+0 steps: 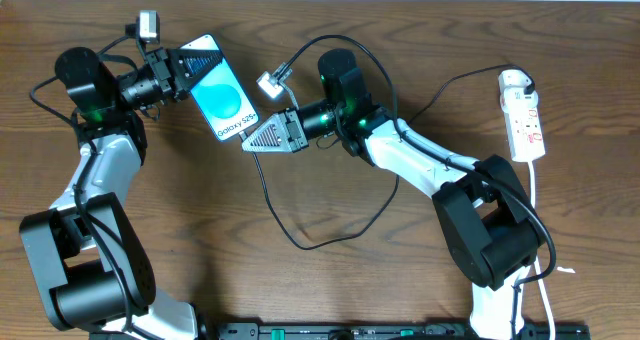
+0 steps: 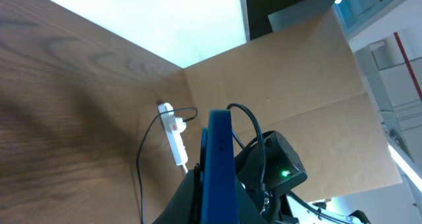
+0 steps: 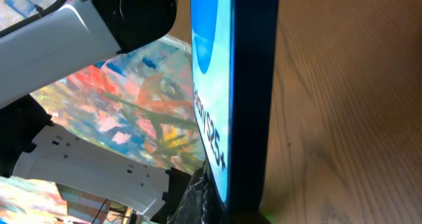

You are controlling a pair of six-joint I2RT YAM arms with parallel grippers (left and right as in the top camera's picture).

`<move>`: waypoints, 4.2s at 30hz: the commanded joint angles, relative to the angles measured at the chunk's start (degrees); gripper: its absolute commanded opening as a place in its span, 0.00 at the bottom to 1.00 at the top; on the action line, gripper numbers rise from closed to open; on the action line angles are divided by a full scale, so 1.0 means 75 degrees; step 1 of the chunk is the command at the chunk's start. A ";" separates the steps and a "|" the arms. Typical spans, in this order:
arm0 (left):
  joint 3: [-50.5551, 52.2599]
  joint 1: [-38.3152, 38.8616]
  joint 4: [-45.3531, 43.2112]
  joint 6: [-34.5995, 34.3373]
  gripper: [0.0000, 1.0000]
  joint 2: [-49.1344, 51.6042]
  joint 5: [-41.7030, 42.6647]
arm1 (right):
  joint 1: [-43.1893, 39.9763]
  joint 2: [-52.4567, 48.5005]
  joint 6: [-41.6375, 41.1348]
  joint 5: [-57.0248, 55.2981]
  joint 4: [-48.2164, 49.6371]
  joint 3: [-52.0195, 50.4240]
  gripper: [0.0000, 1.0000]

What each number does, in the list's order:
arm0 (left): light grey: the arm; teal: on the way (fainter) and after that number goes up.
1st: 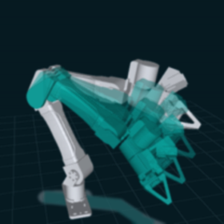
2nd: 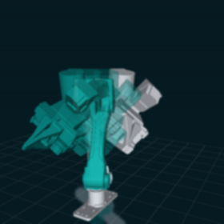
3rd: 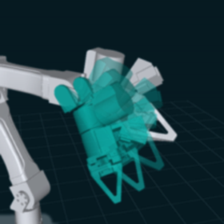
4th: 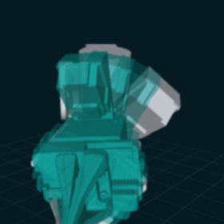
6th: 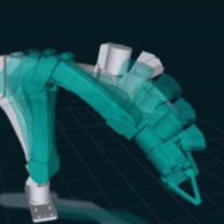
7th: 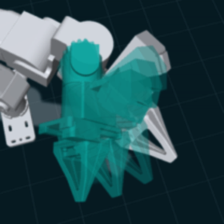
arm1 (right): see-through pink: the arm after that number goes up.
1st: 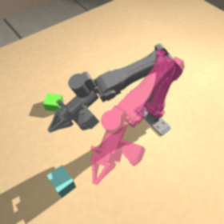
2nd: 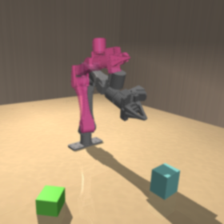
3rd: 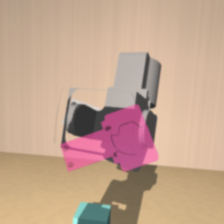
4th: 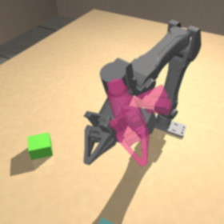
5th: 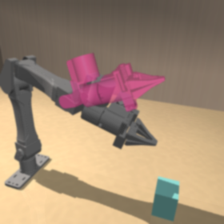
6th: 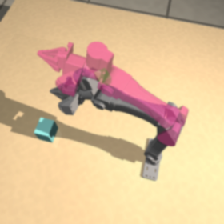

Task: Plug charger to phone and switch on socket

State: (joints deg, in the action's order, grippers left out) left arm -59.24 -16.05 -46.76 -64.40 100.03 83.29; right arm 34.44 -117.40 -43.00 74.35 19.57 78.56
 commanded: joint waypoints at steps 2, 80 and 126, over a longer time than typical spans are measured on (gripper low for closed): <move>0.0003 0.0137 -0.0003 -0.0038 0.07 0.0003 0.0898 | -0.0137 -0.0038 -0.0026 -0.0898 0.0111 0.0119 0.01; 0.3821 -0.1262 0.2900 0.3416 0.08 0.0009 -0.2550 | -0.1227 0.3465 0.2311 -1.0159 -0.7472 0.0122 0.99; 0.3826 -0.1265 0.5371 0.4529 0.07 0.0009 -0.5718 | -0.1227 0.3462 0.2311 -1.0153 -0.7528 0.0122 0.99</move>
State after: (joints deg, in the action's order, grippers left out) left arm -31.33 -25.39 -7.66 -31.20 98.67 50.41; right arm 24.73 -91.77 -25.21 -1.10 -36.69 79.02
